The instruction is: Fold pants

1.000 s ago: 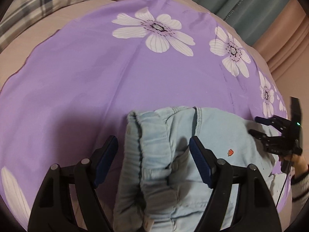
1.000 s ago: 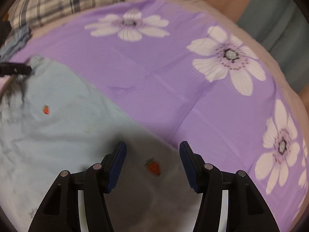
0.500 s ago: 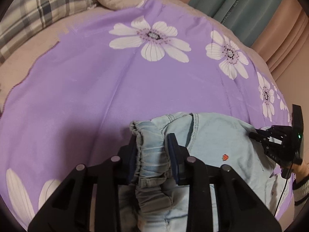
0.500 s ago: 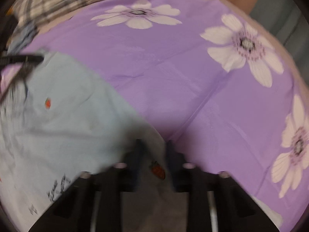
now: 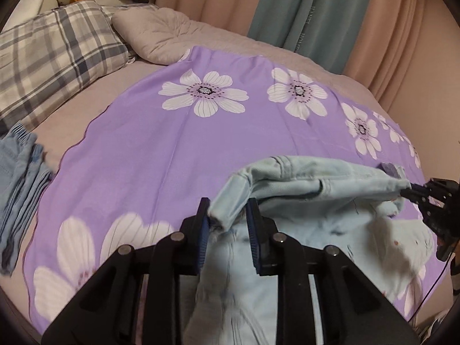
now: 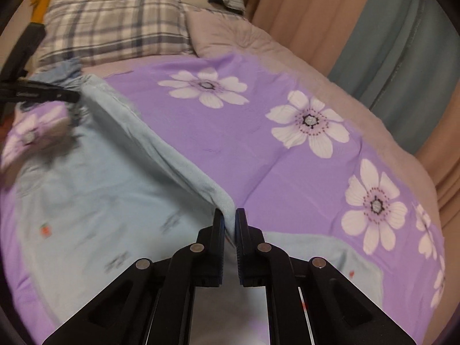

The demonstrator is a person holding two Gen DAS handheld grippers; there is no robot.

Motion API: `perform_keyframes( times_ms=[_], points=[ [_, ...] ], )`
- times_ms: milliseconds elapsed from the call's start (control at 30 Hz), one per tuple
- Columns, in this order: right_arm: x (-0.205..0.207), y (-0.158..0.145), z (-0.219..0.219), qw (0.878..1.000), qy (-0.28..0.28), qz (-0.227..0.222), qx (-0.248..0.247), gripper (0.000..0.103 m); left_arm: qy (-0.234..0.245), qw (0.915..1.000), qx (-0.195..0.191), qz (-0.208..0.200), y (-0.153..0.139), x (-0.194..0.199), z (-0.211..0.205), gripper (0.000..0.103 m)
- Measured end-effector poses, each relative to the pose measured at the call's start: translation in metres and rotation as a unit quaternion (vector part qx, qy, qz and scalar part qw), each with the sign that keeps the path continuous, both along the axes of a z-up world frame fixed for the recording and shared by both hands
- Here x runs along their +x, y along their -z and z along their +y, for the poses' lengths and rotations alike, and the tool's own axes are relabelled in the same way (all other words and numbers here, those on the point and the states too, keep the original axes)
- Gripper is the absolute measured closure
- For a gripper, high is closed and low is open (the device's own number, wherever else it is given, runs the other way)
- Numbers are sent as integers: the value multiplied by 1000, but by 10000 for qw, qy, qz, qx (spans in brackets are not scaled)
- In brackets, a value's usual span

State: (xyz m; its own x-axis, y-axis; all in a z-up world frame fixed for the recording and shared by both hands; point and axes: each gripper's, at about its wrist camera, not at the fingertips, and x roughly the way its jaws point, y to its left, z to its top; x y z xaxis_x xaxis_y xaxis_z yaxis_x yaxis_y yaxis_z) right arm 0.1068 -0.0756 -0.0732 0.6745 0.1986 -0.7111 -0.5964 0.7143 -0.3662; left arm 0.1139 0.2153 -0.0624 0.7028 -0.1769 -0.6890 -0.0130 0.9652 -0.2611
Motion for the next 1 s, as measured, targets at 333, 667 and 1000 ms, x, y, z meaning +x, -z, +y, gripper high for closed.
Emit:
perform_keyframes(
  times_ms=[333, 667, 1000],
  points=[
    [-97, 37, 0, 9983, -302, 163, -470, 95, 64, 9988, 389, 284, 36, -74, -6, 84],
    [-137, 70, 11, 9964, -414, 313, -673, 95, -284, 9977, 198, 585, 55, -97, 5, 93],
    [-139, 75, 2, 9959, -151, 822, -334, 93, -458, 9975, -360, 396, 29, -110, -5, 73]
  ],
)
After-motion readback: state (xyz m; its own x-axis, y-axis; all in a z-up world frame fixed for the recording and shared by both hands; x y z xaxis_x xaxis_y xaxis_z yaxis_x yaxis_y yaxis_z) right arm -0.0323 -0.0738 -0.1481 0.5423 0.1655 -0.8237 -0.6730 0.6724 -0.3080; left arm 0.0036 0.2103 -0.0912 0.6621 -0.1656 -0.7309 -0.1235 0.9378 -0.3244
